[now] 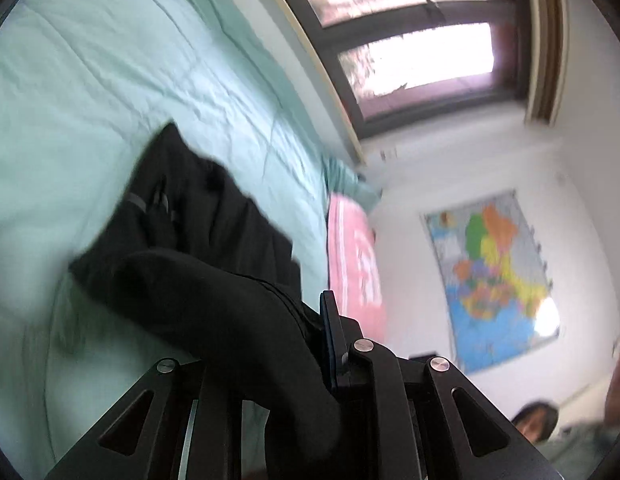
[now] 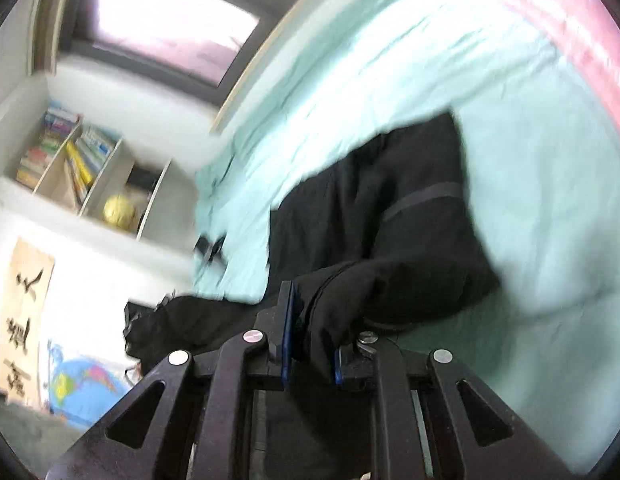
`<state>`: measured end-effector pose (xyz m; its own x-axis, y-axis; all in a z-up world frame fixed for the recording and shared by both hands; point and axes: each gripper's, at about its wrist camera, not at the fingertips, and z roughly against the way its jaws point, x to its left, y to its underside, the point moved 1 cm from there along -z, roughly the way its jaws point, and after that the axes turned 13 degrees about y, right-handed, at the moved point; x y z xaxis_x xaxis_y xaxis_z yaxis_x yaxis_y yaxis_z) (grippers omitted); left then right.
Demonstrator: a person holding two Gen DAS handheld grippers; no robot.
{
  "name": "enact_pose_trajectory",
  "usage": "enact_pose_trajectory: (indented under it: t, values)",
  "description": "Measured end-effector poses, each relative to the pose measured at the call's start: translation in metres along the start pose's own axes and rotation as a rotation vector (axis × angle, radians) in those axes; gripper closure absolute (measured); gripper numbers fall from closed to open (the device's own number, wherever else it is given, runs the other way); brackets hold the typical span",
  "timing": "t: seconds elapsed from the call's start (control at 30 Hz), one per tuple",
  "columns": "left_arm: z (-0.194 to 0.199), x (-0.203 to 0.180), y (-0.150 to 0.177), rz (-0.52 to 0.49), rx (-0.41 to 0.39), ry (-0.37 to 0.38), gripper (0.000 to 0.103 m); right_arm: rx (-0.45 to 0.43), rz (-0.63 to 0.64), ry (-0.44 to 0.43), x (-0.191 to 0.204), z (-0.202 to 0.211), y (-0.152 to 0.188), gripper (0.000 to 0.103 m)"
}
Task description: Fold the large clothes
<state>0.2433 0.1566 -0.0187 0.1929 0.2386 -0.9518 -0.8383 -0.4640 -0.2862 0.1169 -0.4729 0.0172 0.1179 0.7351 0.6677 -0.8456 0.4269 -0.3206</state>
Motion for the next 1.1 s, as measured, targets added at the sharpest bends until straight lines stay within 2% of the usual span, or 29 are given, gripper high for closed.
enact_pose_trajectory:
  t: [0.17, 0.23, 0.33, 0.5, 0.7, 0.77, 0.83, 0.9, 1.03, 1.1]
  values:
    - [-0.031, 0.01, -0.053, 0.014, -0.06, -0.034, 0.085, -0.043, -0.075, 0.043, -0.008, -0.021, -0.048, 0.084]
    - [-0.043, 0.022, -0.07, 0.032, -0.06, -0.065, 0.085, -0.025, -0.157, 0.066, -0.019, -0.041, -0.069, 0.083]
    - [-0.067, 0.048, -0.088, 0.09, -0.067, -0.126, 0.085, 0.011, -0.255, 0.075, -0.031, -0.07, -0.082, 0.079]
    - [-0.096, 0.085, -0.105, 0.14, -0.07, -0.214, 0.085, 0.033, -0.305, 0.098, -0.047, -0.11, -0.103, 0.074]
    - [-0.153, 0.147, -0.123, 0.175, 0.024, -0.415, 0.082, 0.135, -0.363, 0.245, -0.081, -0.184, -0.119, 0.074]
    - [-0.171, 0.177, -0.126, 0.23, 0.059, -0.473, 0.082, 0.172, -0.414, 0.267, -0.098, -0.212, -0.117, 0.074]
    - [-0.179, 0.203, -0.128, 0.29, 0.059, -0.474, 0.082, 0.189, -0.462, 0.264, -0.11, -0.231, -0.117, 0.075]
    - [-0.179, 0.211, -0.131, 0.329, 0.052, -0.461, 0.082, 0.209, -0.472, 0.263, -0.111, -0.238, -0.122, 0.075]
    - [-0.178, 0.189, -0.136, 0.24, 0.14, -0.488, 0.081, 0.263, -0.449, 0.267, -0.108, -0.233, -0.13, 0.074]
    - [-0.169, 0.168, -0.138, 0.188, 0.198, -0.471, 0.076, 0.262, -0.424, 0.256, -0.098, -0.219, -0.134, 0.07]
